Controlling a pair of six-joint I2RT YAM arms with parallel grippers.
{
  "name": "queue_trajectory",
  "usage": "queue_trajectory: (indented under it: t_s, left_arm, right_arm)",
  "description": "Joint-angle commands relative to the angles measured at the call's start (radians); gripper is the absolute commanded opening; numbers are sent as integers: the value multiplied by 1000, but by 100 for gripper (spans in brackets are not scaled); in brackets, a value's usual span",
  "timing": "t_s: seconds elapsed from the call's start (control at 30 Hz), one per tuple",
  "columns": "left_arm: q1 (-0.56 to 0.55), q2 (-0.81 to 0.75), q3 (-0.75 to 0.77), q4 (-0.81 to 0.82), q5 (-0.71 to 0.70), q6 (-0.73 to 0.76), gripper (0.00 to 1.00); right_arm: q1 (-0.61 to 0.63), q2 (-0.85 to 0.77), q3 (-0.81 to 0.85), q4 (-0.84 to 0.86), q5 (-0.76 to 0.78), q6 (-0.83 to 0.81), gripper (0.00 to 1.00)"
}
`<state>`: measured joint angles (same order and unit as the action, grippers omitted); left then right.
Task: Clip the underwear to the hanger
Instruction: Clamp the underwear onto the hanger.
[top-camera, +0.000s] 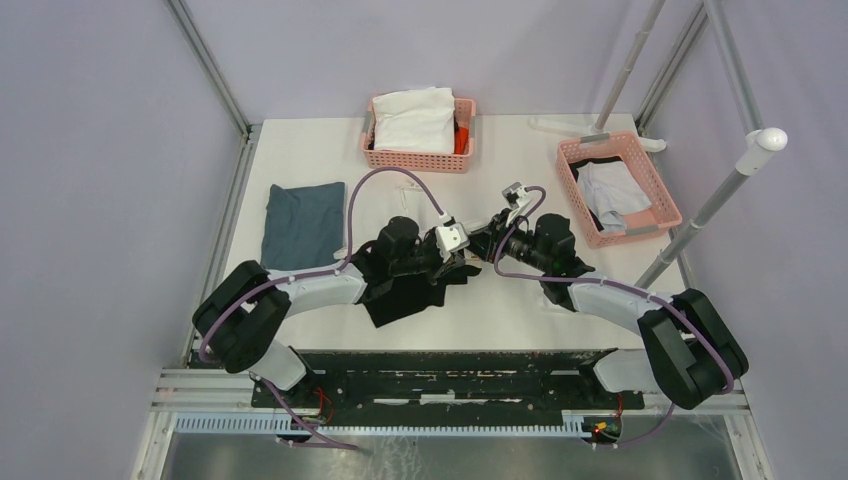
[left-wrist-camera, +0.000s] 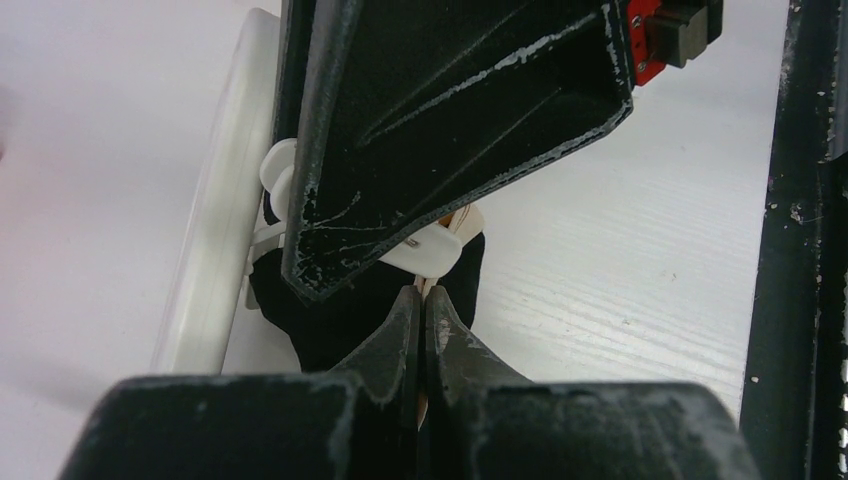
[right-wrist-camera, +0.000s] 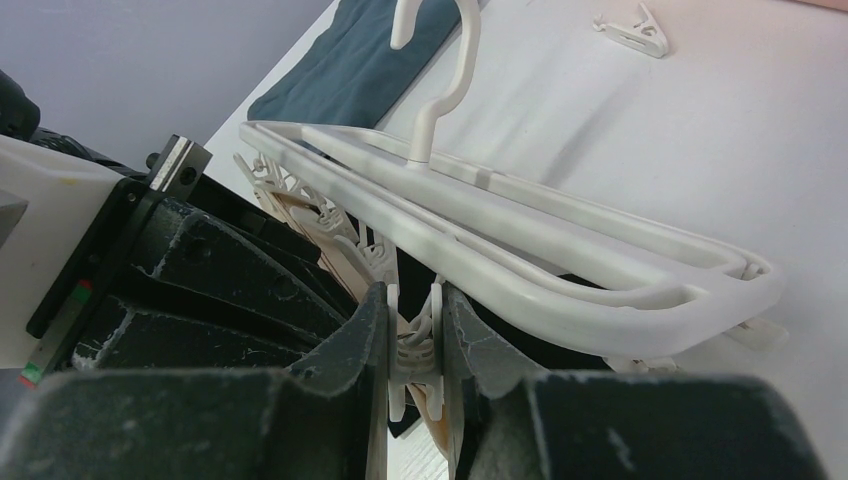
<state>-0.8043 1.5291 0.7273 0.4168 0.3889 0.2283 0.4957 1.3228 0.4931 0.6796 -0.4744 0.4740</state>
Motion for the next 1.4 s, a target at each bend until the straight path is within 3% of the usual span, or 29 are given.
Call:
queue_trajectory:
  t_s: [0.0, 0.87, 1.37]
  left_arm:
    - [4, -23, 41, 46, -6, -33, 3]
    - [8, -73, 35, 36, 2, -27, 3]
    - [7, -74, 25, -6, 75, 19, 3]
  right_arm:
    - [13, -22, 6, 74, -47, -6, 0]
    - [14, -45, -1, 36, -46, -36, 0]
    - [15, -81, 62, -31, -40, -66, 1]
